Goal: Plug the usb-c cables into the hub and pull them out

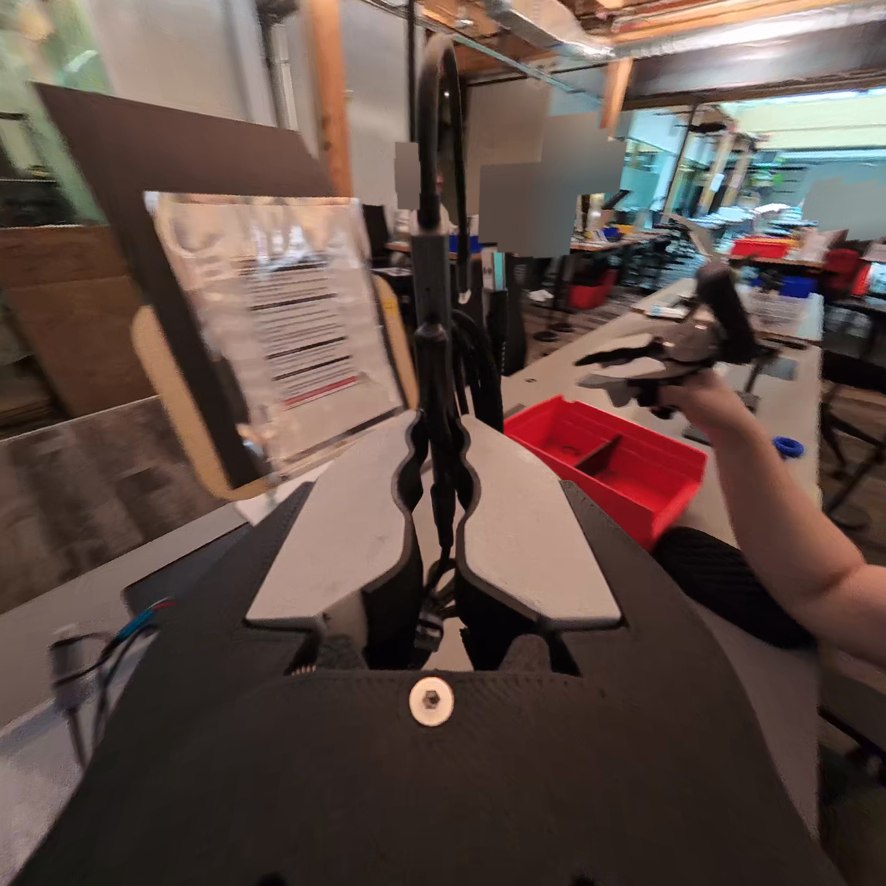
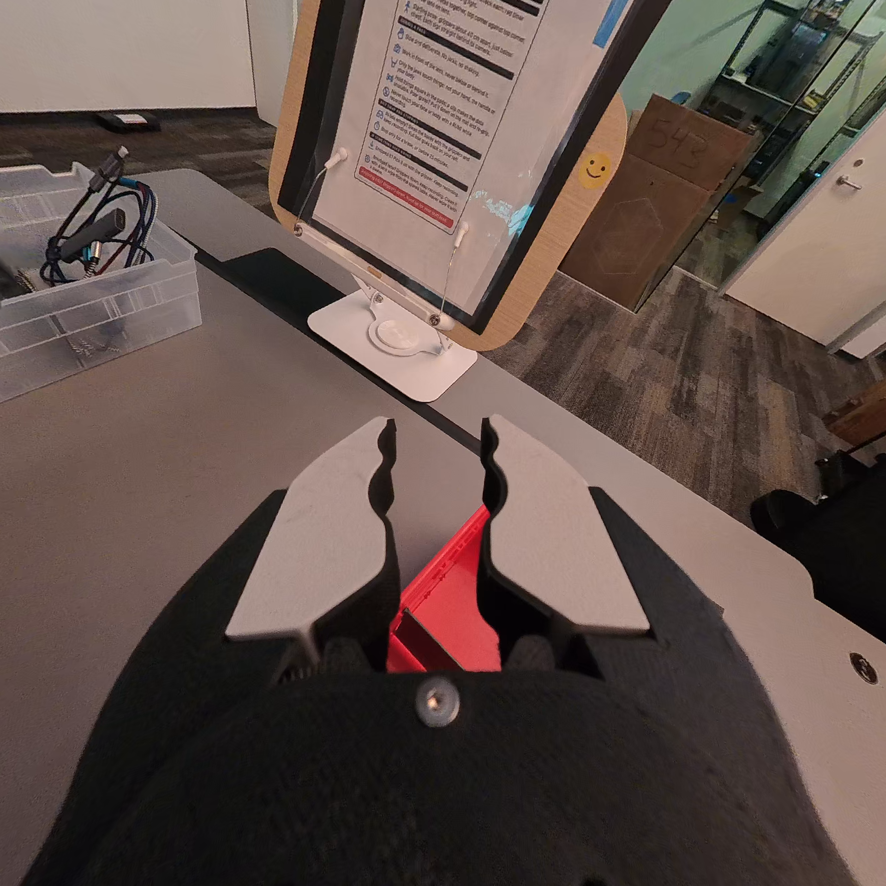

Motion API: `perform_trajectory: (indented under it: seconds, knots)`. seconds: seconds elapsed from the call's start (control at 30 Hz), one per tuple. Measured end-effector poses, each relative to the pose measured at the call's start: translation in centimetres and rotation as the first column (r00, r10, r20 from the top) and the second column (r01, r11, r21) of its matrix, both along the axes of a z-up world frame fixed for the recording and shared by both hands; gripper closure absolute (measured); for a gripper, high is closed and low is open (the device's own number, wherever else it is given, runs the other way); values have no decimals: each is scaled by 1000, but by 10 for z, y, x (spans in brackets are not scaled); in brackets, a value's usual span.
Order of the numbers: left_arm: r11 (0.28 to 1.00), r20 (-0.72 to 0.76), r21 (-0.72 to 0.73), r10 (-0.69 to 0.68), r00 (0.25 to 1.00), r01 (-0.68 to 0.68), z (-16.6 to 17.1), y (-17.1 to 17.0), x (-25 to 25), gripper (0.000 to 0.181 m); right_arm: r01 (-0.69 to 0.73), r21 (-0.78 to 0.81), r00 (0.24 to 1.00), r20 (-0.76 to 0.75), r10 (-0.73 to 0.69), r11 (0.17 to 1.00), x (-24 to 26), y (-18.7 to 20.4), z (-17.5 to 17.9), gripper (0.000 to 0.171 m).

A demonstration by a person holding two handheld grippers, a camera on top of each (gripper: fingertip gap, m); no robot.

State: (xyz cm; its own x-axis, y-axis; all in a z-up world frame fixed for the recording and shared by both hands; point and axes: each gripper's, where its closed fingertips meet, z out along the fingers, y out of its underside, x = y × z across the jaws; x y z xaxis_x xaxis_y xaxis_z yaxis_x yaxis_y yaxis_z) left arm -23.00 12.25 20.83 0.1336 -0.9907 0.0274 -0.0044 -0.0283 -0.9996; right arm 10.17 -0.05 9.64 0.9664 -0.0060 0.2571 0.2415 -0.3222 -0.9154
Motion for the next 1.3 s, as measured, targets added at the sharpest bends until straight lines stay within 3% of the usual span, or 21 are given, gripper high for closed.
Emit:
perform_trajectory:
  seconds: [0.1, 0.23, 0.43, 0.57, 0.67, 0.73, 0.87, 0.97, 1.3]
  knots:
    - [993, -66, 12, -117, 991, 118, -10, -31, 27, 172, -5, 4, 1000, -5, 5, 1000, 0, 0, 1, 137]
    - [983, -220, 7, -180, 959, 186, -47, -43, 76, 172, -53, 30, 998, -26, 54, 998, -7, 0, 4, 136]
    - [971, -455, 179, -61, 888, 158, -116, -34, 138, 172, -216, 92, 976, 12, 216, 972, -35, -3, 16, 132]
    - [939, -535, 300, 22, 845, 165, -150, -37, 165, 172, -427, 122, 904, 72, 421, 896, -85, -3, 20, 133]
    - [895, -588, 386, 55, 807, 221, -173, -46, 179, 172, -485, 40, 850, 254, 461, 873, -111, 1, 7, 121]
    - [864, -623, 436, 87, 778, 252, -188, -52, 185, 172, -448, -11, 809, 420, 411, 894, -116, 4, -1, 118]
    - [819, -673, 474, 100, 733, 323, -216, -66, 198, 172, -459, -103, 648, 641, 412, 883, -136, 1, -19, 116]
    - [802, -705, 468, 85, 704, 372, -234, -77, 205, 172, -453, -245, 574, 656, 491, 857, -142, 1, -46, 119]
    - [737, -733, 513, 109, 671, 440, -258, -91, 212, 172, -443, -429, 534, 579, 616, 787, -139, 12, -99, 145]
